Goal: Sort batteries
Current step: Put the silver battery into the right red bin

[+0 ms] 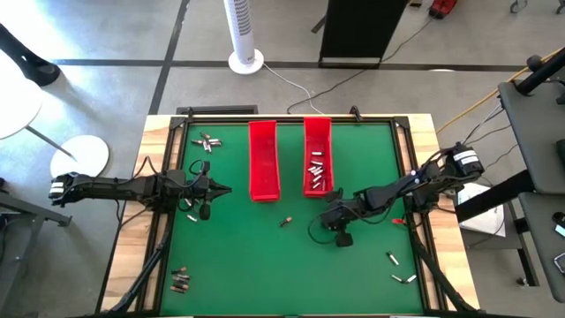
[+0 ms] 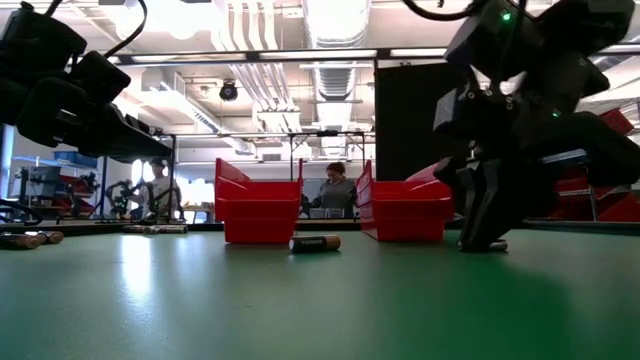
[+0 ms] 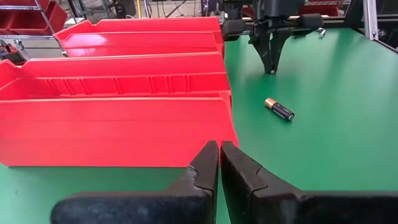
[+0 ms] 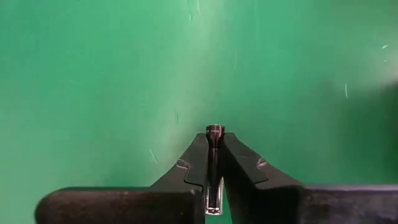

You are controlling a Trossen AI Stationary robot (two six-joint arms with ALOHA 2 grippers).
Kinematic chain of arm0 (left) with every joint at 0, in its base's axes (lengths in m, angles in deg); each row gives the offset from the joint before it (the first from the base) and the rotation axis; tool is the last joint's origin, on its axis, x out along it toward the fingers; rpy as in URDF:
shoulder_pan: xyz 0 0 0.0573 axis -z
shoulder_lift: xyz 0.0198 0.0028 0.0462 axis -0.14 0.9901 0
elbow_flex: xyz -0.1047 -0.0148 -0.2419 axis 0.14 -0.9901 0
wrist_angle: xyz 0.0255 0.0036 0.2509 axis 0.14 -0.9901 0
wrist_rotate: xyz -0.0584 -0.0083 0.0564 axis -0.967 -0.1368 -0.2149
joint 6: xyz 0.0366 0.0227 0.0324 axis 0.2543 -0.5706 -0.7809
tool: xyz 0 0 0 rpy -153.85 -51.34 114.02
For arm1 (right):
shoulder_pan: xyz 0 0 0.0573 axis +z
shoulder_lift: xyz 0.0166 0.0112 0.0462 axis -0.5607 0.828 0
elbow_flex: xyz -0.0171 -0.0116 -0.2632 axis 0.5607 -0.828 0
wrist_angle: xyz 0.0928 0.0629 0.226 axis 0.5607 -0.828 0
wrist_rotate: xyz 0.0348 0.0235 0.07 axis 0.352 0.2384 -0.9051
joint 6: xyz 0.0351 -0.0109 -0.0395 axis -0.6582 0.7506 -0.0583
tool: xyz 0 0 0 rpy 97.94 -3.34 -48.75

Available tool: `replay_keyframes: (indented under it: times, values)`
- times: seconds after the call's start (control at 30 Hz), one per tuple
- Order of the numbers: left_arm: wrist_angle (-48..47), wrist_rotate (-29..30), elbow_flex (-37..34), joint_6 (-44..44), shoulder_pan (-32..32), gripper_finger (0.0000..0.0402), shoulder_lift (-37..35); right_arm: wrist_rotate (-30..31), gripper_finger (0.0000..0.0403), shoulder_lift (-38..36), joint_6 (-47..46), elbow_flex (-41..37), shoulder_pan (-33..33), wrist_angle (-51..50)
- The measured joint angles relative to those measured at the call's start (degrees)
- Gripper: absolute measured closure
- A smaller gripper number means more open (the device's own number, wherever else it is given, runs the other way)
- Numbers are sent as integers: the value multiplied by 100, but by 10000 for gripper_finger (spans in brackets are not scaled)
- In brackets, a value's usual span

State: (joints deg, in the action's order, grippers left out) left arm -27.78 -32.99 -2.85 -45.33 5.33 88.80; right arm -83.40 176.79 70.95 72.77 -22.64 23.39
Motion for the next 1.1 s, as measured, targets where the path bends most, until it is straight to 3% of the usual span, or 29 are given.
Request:
replay_keyframes:
  times: [0.23,0.43,0.7,0.87,1.1]
  values:
    - [0,0,2,0,0,402,0,5,381,27,216,895,-8,-969]
    - [0,0,2,0,0,402,0,28,382,13,527,2148,-76,-2485]
    - [0,-2,2,0,0,402,0,579,382,0,905,3538,-444,-3985]
    - [0,0,1,0,0,402,0,758,382,-9,1345,3902,-945,-4212]
    - [0,-2,0,0,0,402,0,758,381,9,1734,3817,-1971,-4203]
